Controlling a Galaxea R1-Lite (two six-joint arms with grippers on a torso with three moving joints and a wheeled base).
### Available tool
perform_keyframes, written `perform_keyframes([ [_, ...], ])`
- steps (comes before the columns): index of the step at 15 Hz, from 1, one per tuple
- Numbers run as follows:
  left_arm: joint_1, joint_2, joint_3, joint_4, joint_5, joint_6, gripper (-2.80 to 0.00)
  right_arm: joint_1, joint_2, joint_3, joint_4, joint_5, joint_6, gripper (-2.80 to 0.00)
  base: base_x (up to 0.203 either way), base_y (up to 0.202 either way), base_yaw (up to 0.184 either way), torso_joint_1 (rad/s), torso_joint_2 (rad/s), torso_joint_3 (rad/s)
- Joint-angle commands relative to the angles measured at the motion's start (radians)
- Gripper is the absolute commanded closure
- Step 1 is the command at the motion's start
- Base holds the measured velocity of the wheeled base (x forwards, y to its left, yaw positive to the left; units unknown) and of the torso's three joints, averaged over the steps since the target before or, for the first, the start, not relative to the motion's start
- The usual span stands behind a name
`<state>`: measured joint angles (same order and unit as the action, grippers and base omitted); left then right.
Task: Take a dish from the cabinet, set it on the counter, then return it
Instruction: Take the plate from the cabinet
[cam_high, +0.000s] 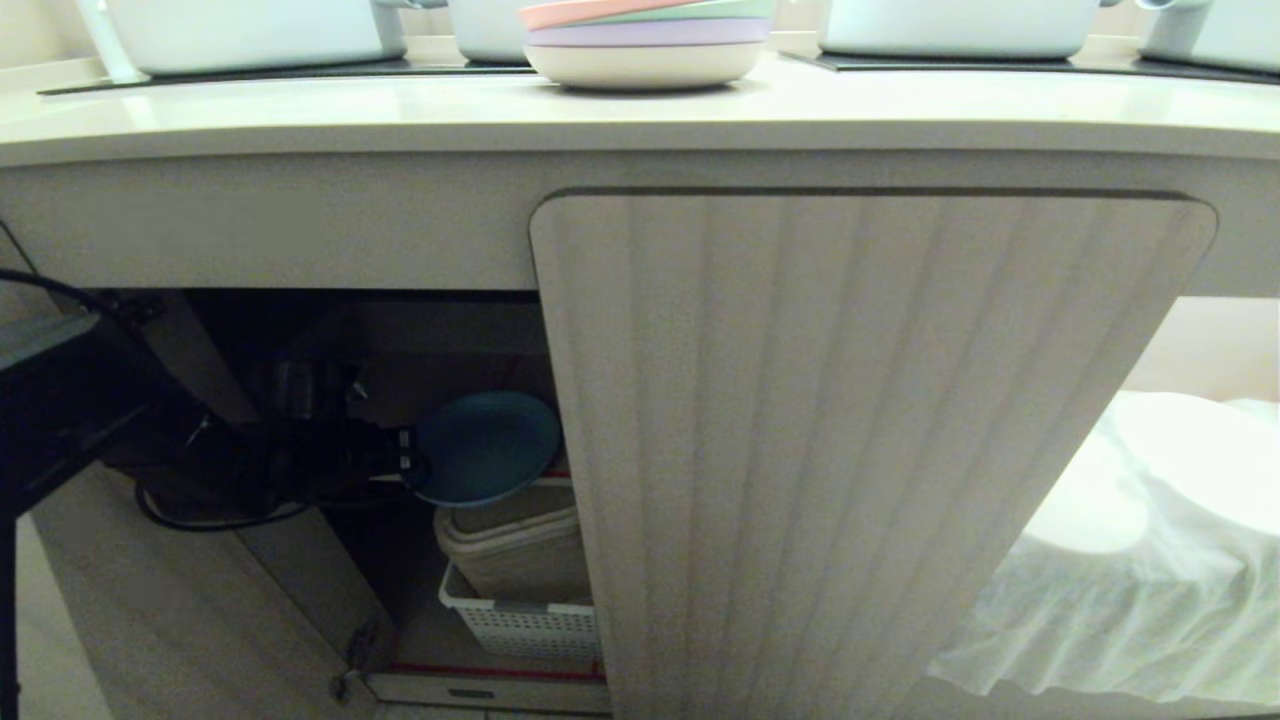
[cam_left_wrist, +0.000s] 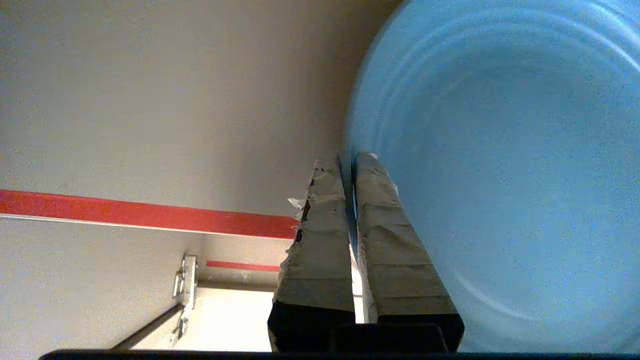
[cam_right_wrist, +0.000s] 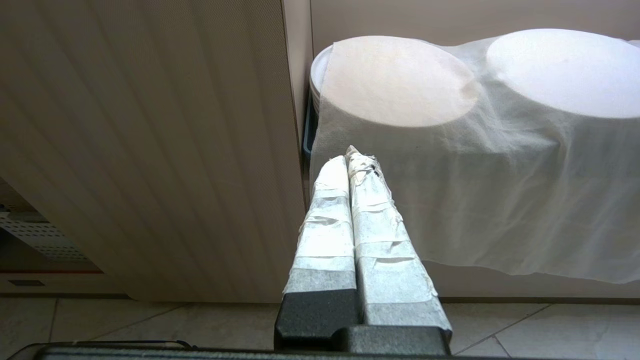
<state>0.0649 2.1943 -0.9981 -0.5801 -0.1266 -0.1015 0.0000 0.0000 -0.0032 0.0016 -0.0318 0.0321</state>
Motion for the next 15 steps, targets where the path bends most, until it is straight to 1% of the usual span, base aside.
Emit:
perform_keyframes([
  [1, 0.004, -0.014, 0.001, -0.003, -0.001, -0.003, 0.0, 0.002, 0.0, 0.0, 0.0, 0.0, 0.0, 0.0, 0.0, 0.0, 0.0, 0.0, 0.0, 0.0],
  [7, 0.004, -0.042, 0.03, 0.002, -0.005, -0.004, 0.0, 0.0, 0.0, 0.0, 0.0, 0.0, 0.0, 0.0, 0.0, 0.0, 0.0, 0.0, 0.0, 0.0],
  [8, 0.005, -0.047, 0.032, 0.003, -0.017, -0.004, 0.0, 0.0, 0.0, 0.0, 0.0, 0.0, 0.0, 0.0, 0.0, 0.0, 0.0, 0.0, 0.0, 0.0],
  [9, 0.007, -0.056, 0.045, 0.002, -0.043, -0.005, 0.0, 0.0, 0.0, 0.0, 0.0, 0.0, 0.0, 0.0, 0.0, 0.0, 0.0, 0.0, 0.0, 0.0],
  [11, 0.024, -0.082, 0.066, 0.002, -0.128, -0.004, 0.0, 0.001, 0.0, 0.0, 0.0, 0.0, 0.0, 0.0, 0.0, 0.0, 0.0, 0.0, 0.0, 0.0],
  [12, 0.037, -0.085, 0.071, 0.002, -0.156, -0.004, 0.0, 0.0, 0.0, 0.0, 0.0, 0.0, 0.0, 0.0, 0.0, 0.0, 0.0, 0.0, 0.0, 0.0],
  [15, 0.047, -0.085, 0.075, 0.003, -0.163, -0.004, 0.0, 0.0, 0.0, 0.0, 0.0, 0.0, 0.0, 0.0, 0.0, 0.0, 0.0, 0.0, 0.0, 0.0],
])
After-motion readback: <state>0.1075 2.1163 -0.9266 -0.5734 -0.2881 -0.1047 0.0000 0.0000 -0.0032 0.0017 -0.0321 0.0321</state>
